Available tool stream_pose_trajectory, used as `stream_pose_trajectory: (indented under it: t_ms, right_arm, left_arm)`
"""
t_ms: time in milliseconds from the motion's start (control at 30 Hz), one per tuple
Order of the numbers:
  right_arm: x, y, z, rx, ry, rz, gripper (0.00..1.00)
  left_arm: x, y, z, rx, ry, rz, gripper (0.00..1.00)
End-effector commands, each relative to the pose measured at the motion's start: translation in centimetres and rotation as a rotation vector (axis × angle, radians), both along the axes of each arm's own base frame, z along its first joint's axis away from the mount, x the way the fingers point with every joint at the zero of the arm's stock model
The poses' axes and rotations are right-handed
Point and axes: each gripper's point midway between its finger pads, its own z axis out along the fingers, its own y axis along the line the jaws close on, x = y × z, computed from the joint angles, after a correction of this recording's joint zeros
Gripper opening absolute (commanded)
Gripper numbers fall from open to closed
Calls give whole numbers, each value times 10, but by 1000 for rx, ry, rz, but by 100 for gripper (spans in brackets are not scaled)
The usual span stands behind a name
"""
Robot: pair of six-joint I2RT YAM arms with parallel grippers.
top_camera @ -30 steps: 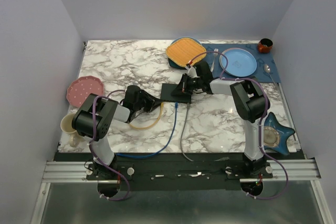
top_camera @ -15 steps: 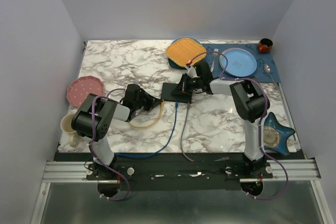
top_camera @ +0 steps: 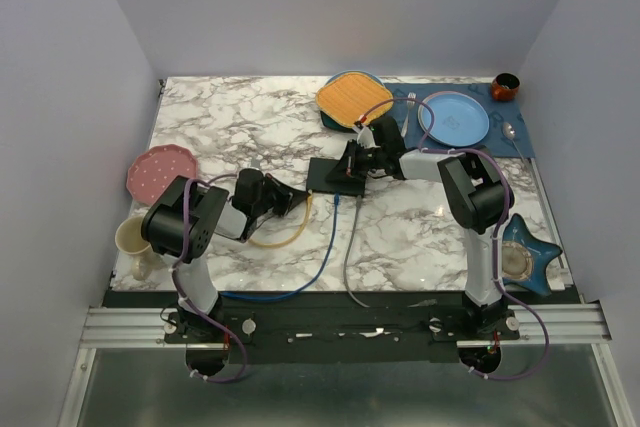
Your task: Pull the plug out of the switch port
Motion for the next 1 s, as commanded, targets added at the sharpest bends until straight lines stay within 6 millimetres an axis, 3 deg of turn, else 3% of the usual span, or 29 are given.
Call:
stream_pose_trajectory:
  t_ms: [0, 133, 433, 533, 567, 600, 633, 700, 733, 800, 833, 867, 933, 967]
  right_arm:
    - [-3, 2, -11, -18, 20, 10, 4]
    - [-4, 3, -11, -18, 22, 13, 4]
    - [-4, 2, -12, -22, 21, 9, 4]
    - [-1, 0, -1, -27, -13, -11, 4]
    - [0, 0, 11, -20, -42, -17, 4]
    - [2, -2, 17, -22, -57, -26, 4]
    - [4, -4, 21, -36, -81, -41, 4]
    - [3, -8, 40, -39, -128, -61, 4]
    - [5, -12, 45, -56, -148, -82, 4]
    - [2, -17, 57, -62, -178, -98, 4]
    - [2, -19, 60, -69, -188, -107, 4]
    - [1, -20, 62, -69, -192, -109, 4]
    - [-3, -22, 66, -69, -194, -112, 4]
    - [-5, -22, 67, -68, -195, -111, 4]
  left_arm:
    - [-19, -2, -17, -56, 41, -24, 0]
    - [-28, -1, -22, -63, 61, -29, 0]
    - [-49, 8, -11, -6, 60, -61, 0]
    - [-40, 13, 9, 61, -8, -66, 0]
    - [-42, 16, 14, 95, 7, -68, 0]
    - [-36, 20, 18, 154, -28, -72, 0]
    - [-20, 20, 37, 180, -74, -63, 0]
    - [-19, 29, 47, 277, -76, -69, 0]
    - [-4, 34, 66, 312, -119, -32, 0]
    - [-3, 46, 79, 386, -113, -11, 0]
    - [11, 51, 99, 426, -169, 16, 0]
    - [6, 61, 98, 472, -127, 23, 0]
    - [17, 70, 117, 518, -155, 46, 0]
    - [19, 82, 115, 552, -127, 74, 0]
